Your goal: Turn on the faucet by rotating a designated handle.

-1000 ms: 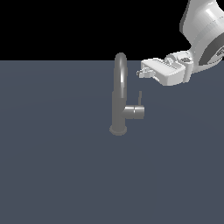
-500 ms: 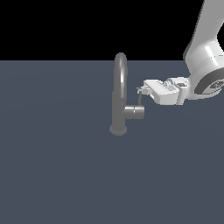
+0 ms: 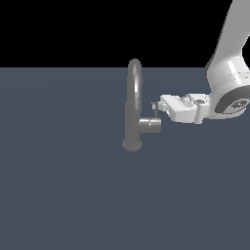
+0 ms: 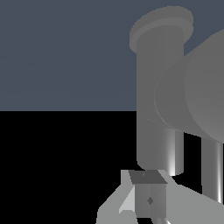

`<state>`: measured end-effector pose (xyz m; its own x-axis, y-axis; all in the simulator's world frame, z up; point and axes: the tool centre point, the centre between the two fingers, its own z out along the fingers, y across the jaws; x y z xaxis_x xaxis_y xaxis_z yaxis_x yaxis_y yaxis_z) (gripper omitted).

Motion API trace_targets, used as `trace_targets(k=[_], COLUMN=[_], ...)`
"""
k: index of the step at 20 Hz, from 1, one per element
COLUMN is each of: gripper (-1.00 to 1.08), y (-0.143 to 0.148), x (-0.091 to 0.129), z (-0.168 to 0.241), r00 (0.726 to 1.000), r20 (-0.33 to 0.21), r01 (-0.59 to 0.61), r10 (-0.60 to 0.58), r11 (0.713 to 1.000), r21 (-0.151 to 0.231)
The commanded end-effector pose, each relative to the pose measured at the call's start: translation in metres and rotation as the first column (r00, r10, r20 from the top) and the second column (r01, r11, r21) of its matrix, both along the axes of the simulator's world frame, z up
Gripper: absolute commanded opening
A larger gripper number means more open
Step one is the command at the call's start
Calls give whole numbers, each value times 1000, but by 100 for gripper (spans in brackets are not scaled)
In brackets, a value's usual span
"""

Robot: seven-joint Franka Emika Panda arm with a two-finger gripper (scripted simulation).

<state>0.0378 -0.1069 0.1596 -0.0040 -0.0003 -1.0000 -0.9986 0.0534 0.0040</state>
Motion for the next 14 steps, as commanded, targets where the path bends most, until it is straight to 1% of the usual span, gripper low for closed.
trace_targets(k=[1, 2, 14], gripper=[-100, -100, -100], y=[0, 0, 2], x=[0, 0, -32], z=[0, 0, 7], r00=[1000, 1000, 1000], r20=[0, 0, 0], r01=[1, 1, 1], r10=[-1, -1, -1], r11=[1000, 1000, 1000], r21=[0, 0, 0])
